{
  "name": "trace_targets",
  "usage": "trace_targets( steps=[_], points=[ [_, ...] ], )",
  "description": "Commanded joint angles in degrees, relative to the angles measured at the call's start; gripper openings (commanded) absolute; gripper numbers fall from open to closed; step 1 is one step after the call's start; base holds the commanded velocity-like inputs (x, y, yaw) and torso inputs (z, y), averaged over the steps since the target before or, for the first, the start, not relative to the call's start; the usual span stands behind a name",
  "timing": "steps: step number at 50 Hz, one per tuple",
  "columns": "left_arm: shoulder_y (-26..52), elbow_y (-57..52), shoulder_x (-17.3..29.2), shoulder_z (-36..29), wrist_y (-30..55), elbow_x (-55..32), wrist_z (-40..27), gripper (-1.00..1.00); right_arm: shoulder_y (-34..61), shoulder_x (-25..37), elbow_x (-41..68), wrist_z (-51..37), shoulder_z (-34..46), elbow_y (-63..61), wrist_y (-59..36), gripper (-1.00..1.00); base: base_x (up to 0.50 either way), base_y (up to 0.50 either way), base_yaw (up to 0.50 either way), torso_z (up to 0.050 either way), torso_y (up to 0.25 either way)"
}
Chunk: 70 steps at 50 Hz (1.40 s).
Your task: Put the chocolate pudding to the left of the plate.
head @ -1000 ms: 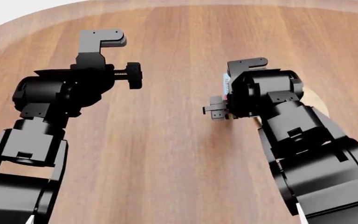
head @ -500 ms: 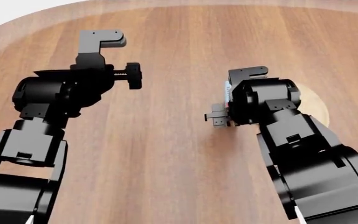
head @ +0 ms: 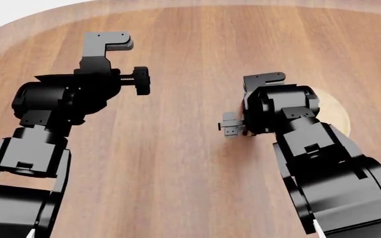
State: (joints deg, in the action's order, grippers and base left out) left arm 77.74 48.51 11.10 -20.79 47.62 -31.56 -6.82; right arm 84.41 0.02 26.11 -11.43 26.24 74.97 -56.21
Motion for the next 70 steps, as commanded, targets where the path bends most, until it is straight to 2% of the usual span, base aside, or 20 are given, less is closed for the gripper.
trace_targets(
  steps=[1, 17, 31, 38, 50, 56, 70],
  points=[
    [0.0, -0.2, 0.1, -0.1, 0.2, -0.2, -0.1, 1.00, 0.1, 0.0, 0.4, 0.0, 0.3, 0.0, -0.1, 1.00, 0.00, 0.00, 0.00, 0.000, 0.000],
    [-0.5, -2.3, 0.6, 0.3, 1.3, -1.0, -0.8, 1.00, 2.5, 0.0, 3.5, -1.3, 2.9, 0.0, 0.2, 1.00, 0.00, 0.00, 0.00, 0.000, 0.000],
    [-1.6, -7.5, 1.5, 0.6, 3.6, -2.1, -2.3, 1.00, 4.4, 0.0, -3.4, -6.6, -9.0, 0.0, 1.5, 1.00, 0.00, 0.00, 0.00, 0.000, 0.000],
    [-2.0, -10.2, 2.2, 1.2, 4.9, -2.9, -3.3, 1.00, 5.5, 0.0, -4.7, -7.2, -11.0, 0.0, 2.2, 1.00, 0.00, 0.00, 0.00, 0.000, 0.000],
    [-3.2, -17.0, 4.2, 2.9, 7.9, -4.8, -5.7, 1.00, 8.9, 0.0, -5.4, -0.9, -9.3, 0.0, 0.1, 1.00, 0.00, 0.00, 0.00, 0.000, 0.007],
    [-3.8, -19.9, 5.2, 3.8, 9.5, -5.9, -6.6, 1.00, 9.6, 0.0, -9.7, 1.5, -12.2, 0.0, -0.3, 1.00, 0.00, 0.00, 0.00, -0.009, 0.239],
    [-6.3, -30.7, 7.2, 6.9, 15.1, -9.9, -10.8, 1.00, 11.3, 0.2, -14.3, 6.3, -13.0, -0.1, -0.2, 1.00, 0.00, 0.00, 0.00, -0.010, 0.250]
  ],
)
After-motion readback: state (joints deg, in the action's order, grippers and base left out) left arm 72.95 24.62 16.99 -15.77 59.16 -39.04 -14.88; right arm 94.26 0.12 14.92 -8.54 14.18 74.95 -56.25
